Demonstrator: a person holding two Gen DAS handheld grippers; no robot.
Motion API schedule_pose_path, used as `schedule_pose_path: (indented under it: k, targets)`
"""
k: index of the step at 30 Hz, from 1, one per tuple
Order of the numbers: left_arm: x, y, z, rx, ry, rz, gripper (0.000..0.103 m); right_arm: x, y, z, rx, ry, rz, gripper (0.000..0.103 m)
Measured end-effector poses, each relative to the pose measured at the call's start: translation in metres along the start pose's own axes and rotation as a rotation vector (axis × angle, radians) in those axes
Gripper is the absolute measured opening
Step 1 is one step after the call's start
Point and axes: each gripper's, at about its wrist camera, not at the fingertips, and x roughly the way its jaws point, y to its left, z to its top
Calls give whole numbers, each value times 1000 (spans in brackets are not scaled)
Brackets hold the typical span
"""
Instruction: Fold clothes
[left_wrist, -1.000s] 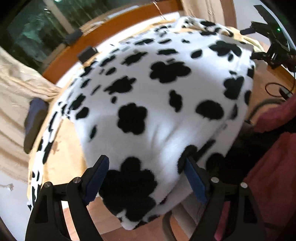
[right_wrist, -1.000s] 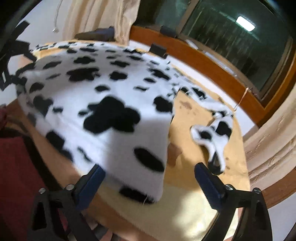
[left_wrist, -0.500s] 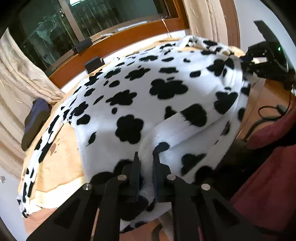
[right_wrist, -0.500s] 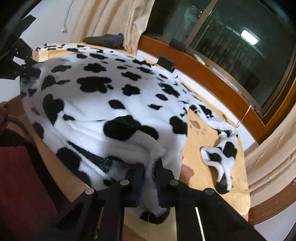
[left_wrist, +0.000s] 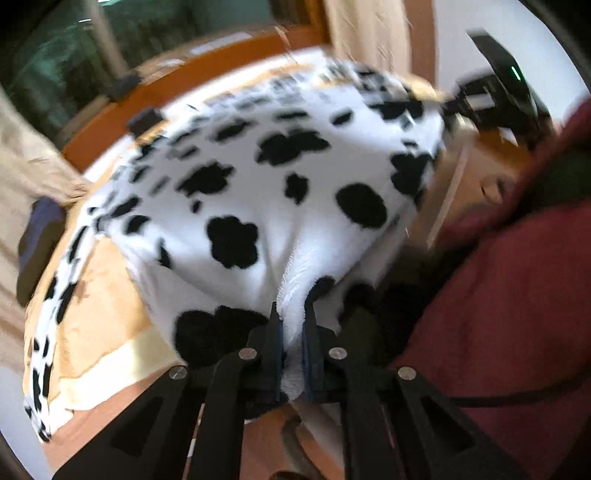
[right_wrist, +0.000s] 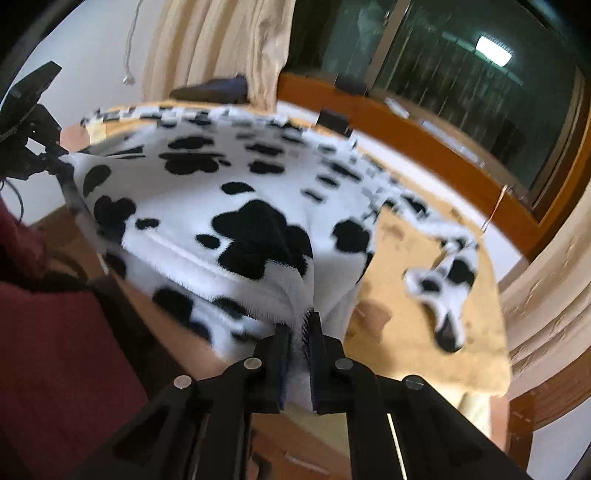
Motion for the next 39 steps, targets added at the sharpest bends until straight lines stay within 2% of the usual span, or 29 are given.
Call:
schedule_pose_path:
  k: [3,6,7,8,9,11,12,13,18,20,23,24,26,27,29,31,34,36,39]
  targets:
    - [12,-1,0,47,43,-17,9,12,0,-7,-8,39,15,9]
    - [14,8,1,57,86,-58,15,17,-6,-8,-1,48,31,10]
    - [14,10,0,60,110,-86,26,18,-9,-9,-1,47,53,14]
    - [11,13,-3,68,139,-123,41,18,-12,-10,-10,51,66,16]
    - [7,16,-4,69,147,-131,48,17,-13,-10,-25,46,53,24]
    - [-5,24,-6,45,145,-150,74,11,-12,-10,-36,45,43,46]
    - [-12,28,-5,32,128,-152,75,7,-13,-10,-29,37,49,68]
    - [-20,32,-2,15,98,-145,75,0,-17,-9,-8,16,63,80]
    - [-60,74,31,-158,-127,-144,83,-32,-51,2,166,-118,146,80]
    - [-60,94,49,-268,-242,-221,85,-31,-63,12,253,-163,171,80]
    - [-38,108,72,-361,-345,-351,85,-24,-75,28,350,-209,207,80]
    - [-27,110,74,-374,-347,-372,85,-17,-73,33,357,-209,218,80]
    - [6,107,77,-394,-288,-391,85,0,-57,40,305,-182,248,80]
    - [22,106,75,-403,-249,-381,85,9,-48,44,277,-167,263,80]
    - [45,107,58,-442,-169,-348,85,31,-31,41,203,-74,239,80]
    - [48,111,37,-466,-223,-356,84,49,-24,32,166,18,201,80]
    - [42,113,19,-488,-254,-352,84,50,-24,18,151,12,184,80]
    - [40,111,14,-468,-257,-339,84,49,-24,18,144,15,177,80]
    - [40,121,20,-484,-214,-369,84,50,-26,25,139,55,197,80]
